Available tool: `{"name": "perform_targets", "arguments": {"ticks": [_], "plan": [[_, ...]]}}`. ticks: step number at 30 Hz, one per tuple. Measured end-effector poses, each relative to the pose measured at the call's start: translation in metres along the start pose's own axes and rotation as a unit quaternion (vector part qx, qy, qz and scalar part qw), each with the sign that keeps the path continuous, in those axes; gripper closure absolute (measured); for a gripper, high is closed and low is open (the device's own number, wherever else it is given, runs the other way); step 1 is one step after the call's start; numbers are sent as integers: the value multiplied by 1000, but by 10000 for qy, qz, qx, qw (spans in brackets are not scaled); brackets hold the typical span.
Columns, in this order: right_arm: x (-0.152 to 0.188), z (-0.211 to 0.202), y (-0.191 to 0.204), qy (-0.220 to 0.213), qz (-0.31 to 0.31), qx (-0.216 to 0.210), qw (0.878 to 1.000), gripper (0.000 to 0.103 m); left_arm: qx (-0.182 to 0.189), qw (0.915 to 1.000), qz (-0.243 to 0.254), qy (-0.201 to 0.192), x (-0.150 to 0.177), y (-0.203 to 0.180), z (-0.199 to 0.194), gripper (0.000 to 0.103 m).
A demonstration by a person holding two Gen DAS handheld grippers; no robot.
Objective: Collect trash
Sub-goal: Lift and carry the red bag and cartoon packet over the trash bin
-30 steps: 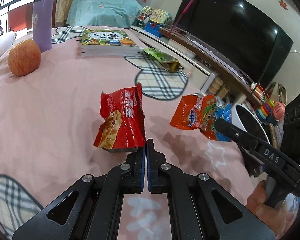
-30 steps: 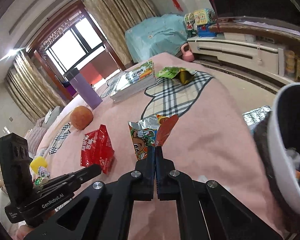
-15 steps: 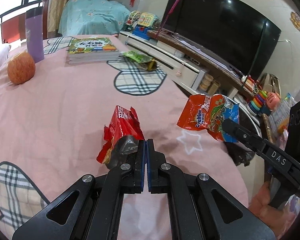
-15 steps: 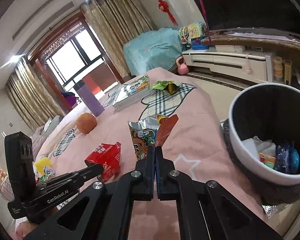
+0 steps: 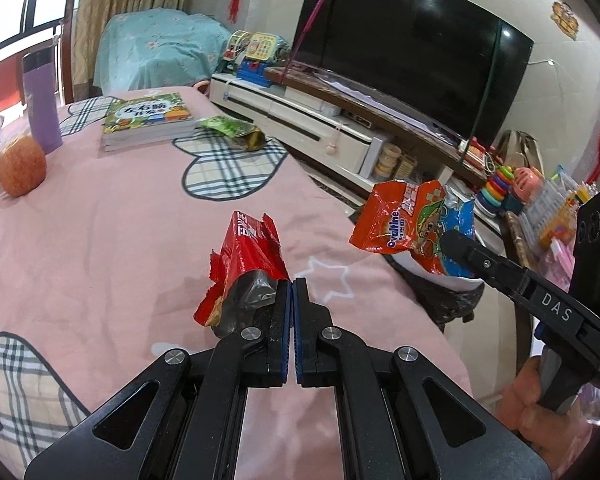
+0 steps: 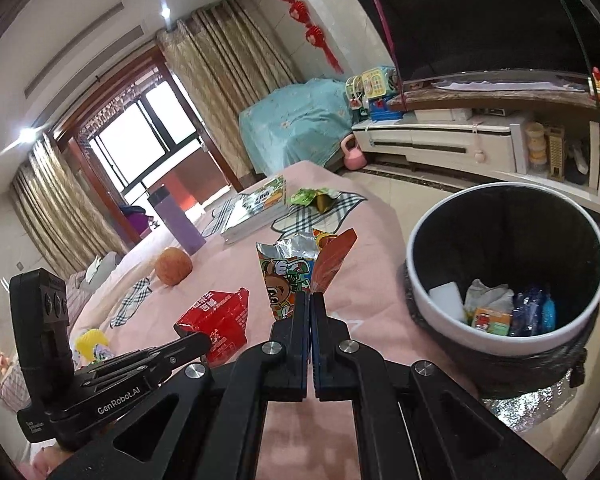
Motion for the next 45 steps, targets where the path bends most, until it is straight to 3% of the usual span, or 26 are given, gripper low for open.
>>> {"name": "perform_targets", "arguments": {"ticks": [24,45], "plan": [[-8,-52,-63,-491,462,427,9968,102,393,9970,667,-26,-17,-81,6,102],[-11,-78,-110,-668,787,885,9907,102,801,9903,1138,-6,-32,-141,23,102]]}}
Point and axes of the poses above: each gripper's, at about its wrist camera, not at the fingertips, and z roughly the way its jaws point, y to its left, x to its underside, the point moved 6 cm from there along z, roughly the way its jaws point, and after that the axes turned 2 degrees about y, right-handed, at the moved point
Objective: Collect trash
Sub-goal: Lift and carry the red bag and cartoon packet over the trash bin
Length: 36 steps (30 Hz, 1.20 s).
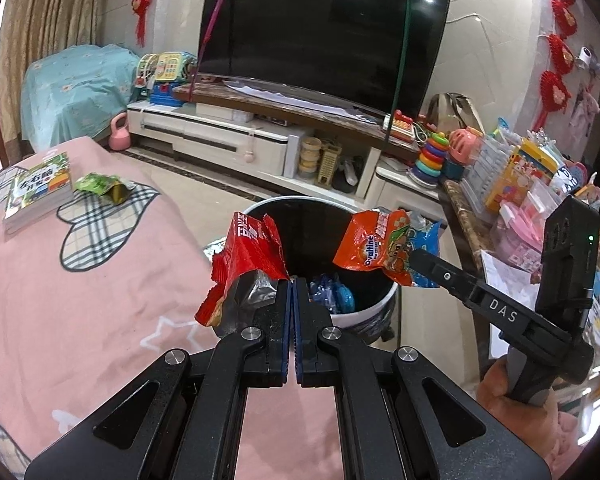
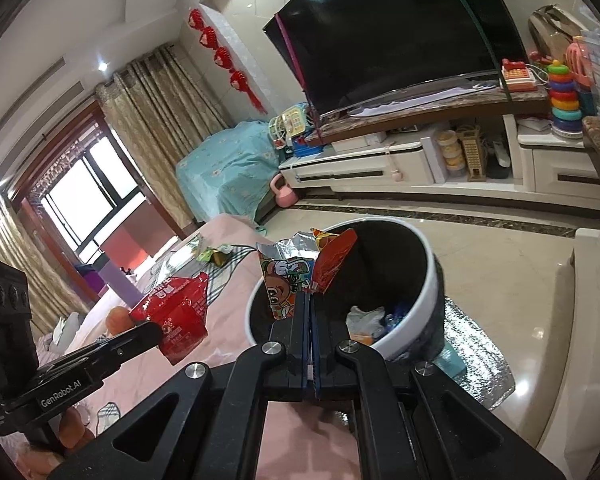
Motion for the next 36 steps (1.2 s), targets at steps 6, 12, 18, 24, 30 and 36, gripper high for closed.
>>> {"name": "perform_targets", "arguments": {"ticks": [6,12,18,24,30,36], "plan": [[-2,1,-7,6,36,99,9999,102,78,9999,104,63,-7,-14,14,102],[-6,6,-14,45,41,173,9998,102,111,9996,187,154,-12,-22,31,102],[-9,9,-16,82,31,217,9997,102,166,9992,251,266,-16,-31,46,102],[-15,13,-17,85,14,243,9997,102,170,9988,300,345,-18,-36,58,102],[-19,19,-19,129,-8,267,9996,102,155,9985,321,411,-22,-39,70,102],[-20,28,-23,209,-1,276,9994,102,134,9983,319,474,-25,-38,80,102]]}}
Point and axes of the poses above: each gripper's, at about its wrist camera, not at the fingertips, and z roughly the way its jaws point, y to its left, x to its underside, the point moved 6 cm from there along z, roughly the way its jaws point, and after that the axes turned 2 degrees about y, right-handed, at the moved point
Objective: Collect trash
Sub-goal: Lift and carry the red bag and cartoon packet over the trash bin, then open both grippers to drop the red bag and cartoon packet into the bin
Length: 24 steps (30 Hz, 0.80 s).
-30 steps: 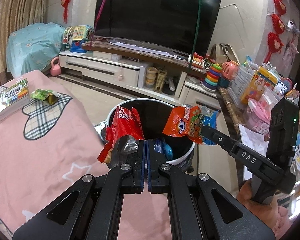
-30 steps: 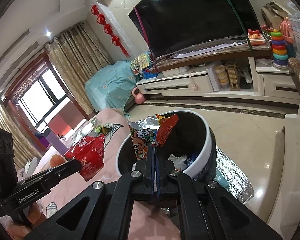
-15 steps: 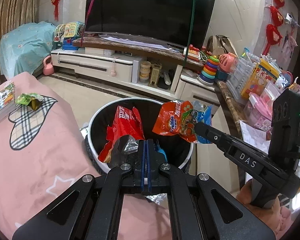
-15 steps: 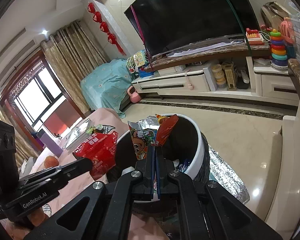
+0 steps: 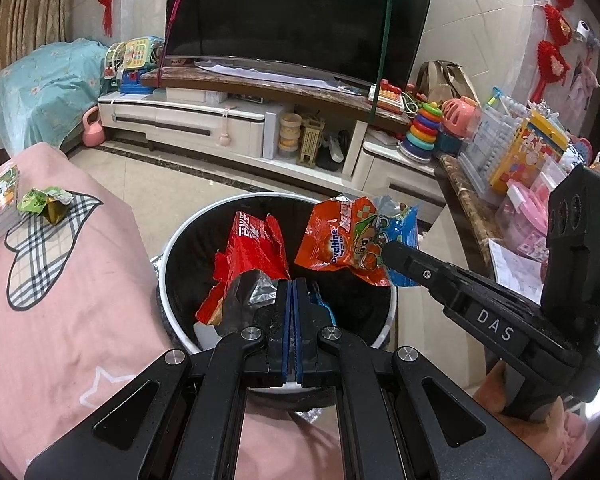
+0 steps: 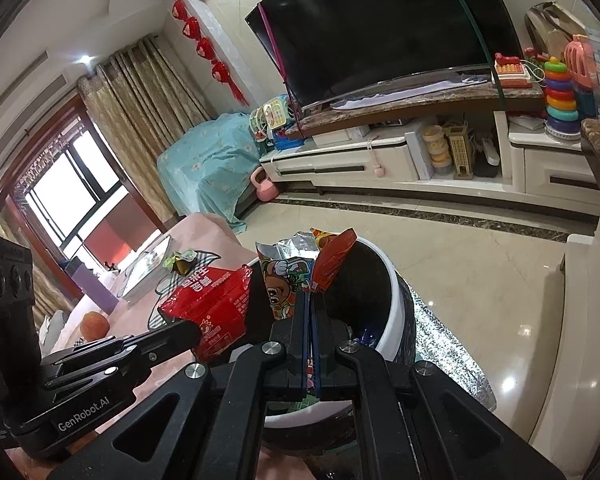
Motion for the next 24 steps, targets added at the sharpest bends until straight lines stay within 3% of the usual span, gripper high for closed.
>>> {"name": "perform_targets", "arguments": {"ticks": [24], "plan": [[3,21,-4,332,-85,88,9994,101,-9,9995,-165,273,2,9,24,102]]}}
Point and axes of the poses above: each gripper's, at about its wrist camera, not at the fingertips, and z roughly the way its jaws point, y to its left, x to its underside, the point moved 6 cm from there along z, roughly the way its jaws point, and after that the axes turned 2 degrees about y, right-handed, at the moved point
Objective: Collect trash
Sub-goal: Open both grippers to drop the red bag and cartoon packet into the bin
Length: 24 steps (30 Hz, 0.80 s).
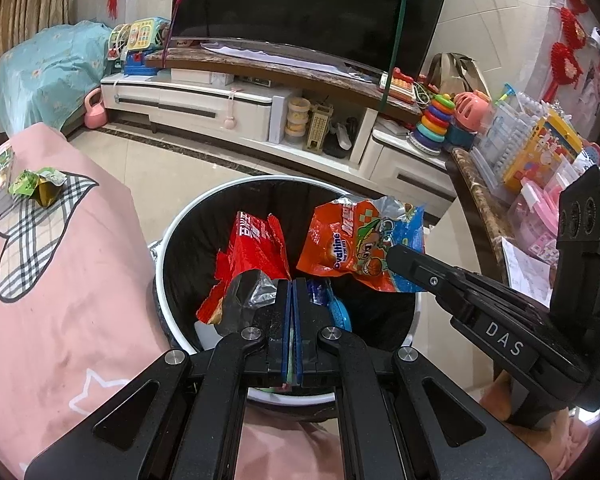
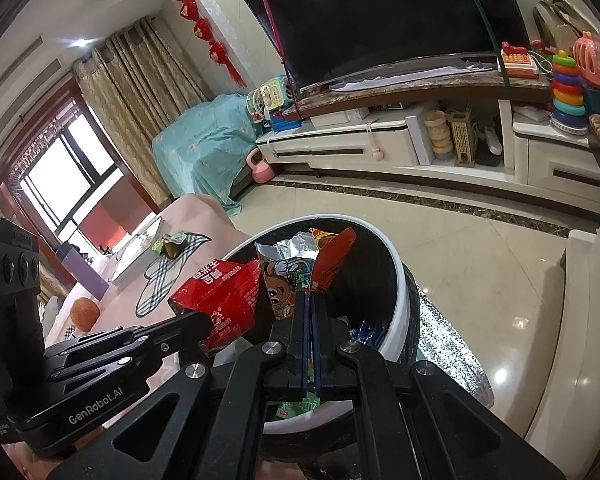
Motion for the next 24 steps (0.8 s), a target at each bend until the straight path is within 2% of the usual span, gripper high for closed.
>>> {"name": "perform_targets", "arguments": {"ticks": [5,7,8,9,10,11,12,16,18,21,24], "plan": [[0,0,1,35,-15,14,10000,96,36,10000,-37,35,1,1,0,101],[-1,0,1,35,2,15,10000,95,53,9999,-87,51,2,3,-1,95],[-1,1,0,41,22,-1,10000,93,53,9999,-112,55,3,5,-2,85],[-1,0,-1,49,42,-15,10000,87,4,9999,-145,50,4,7,-3,68],[-1,-1,-2,34,62,-12,10000,82,-43,9998,-193,13,5,10,-6,60],[-1,-2,-2,10,81,-12,10000,72,-73,9997,-245,-37,6,13,-9,53],[-1,-4,-2,-25,101,-28,9999,67,-93,9995,-285,-69,7,16,-12,52],[-1,-10,0,-99,107,-58,9999,60,-163,9989,-406,-140,12,25,-24,48],[-1,-14,3,-144,130,-108,9998,44,-237,9984,-451,-250,16,30,-34,42],[-1,-21,8,-249,140,-161,9995,26,-375,9970,-526,-430,23,38,-49,32],[1,-30,14,-337,177,-265,9989,13,-511,9950,-636,-581,35,47,-66,23]]}}
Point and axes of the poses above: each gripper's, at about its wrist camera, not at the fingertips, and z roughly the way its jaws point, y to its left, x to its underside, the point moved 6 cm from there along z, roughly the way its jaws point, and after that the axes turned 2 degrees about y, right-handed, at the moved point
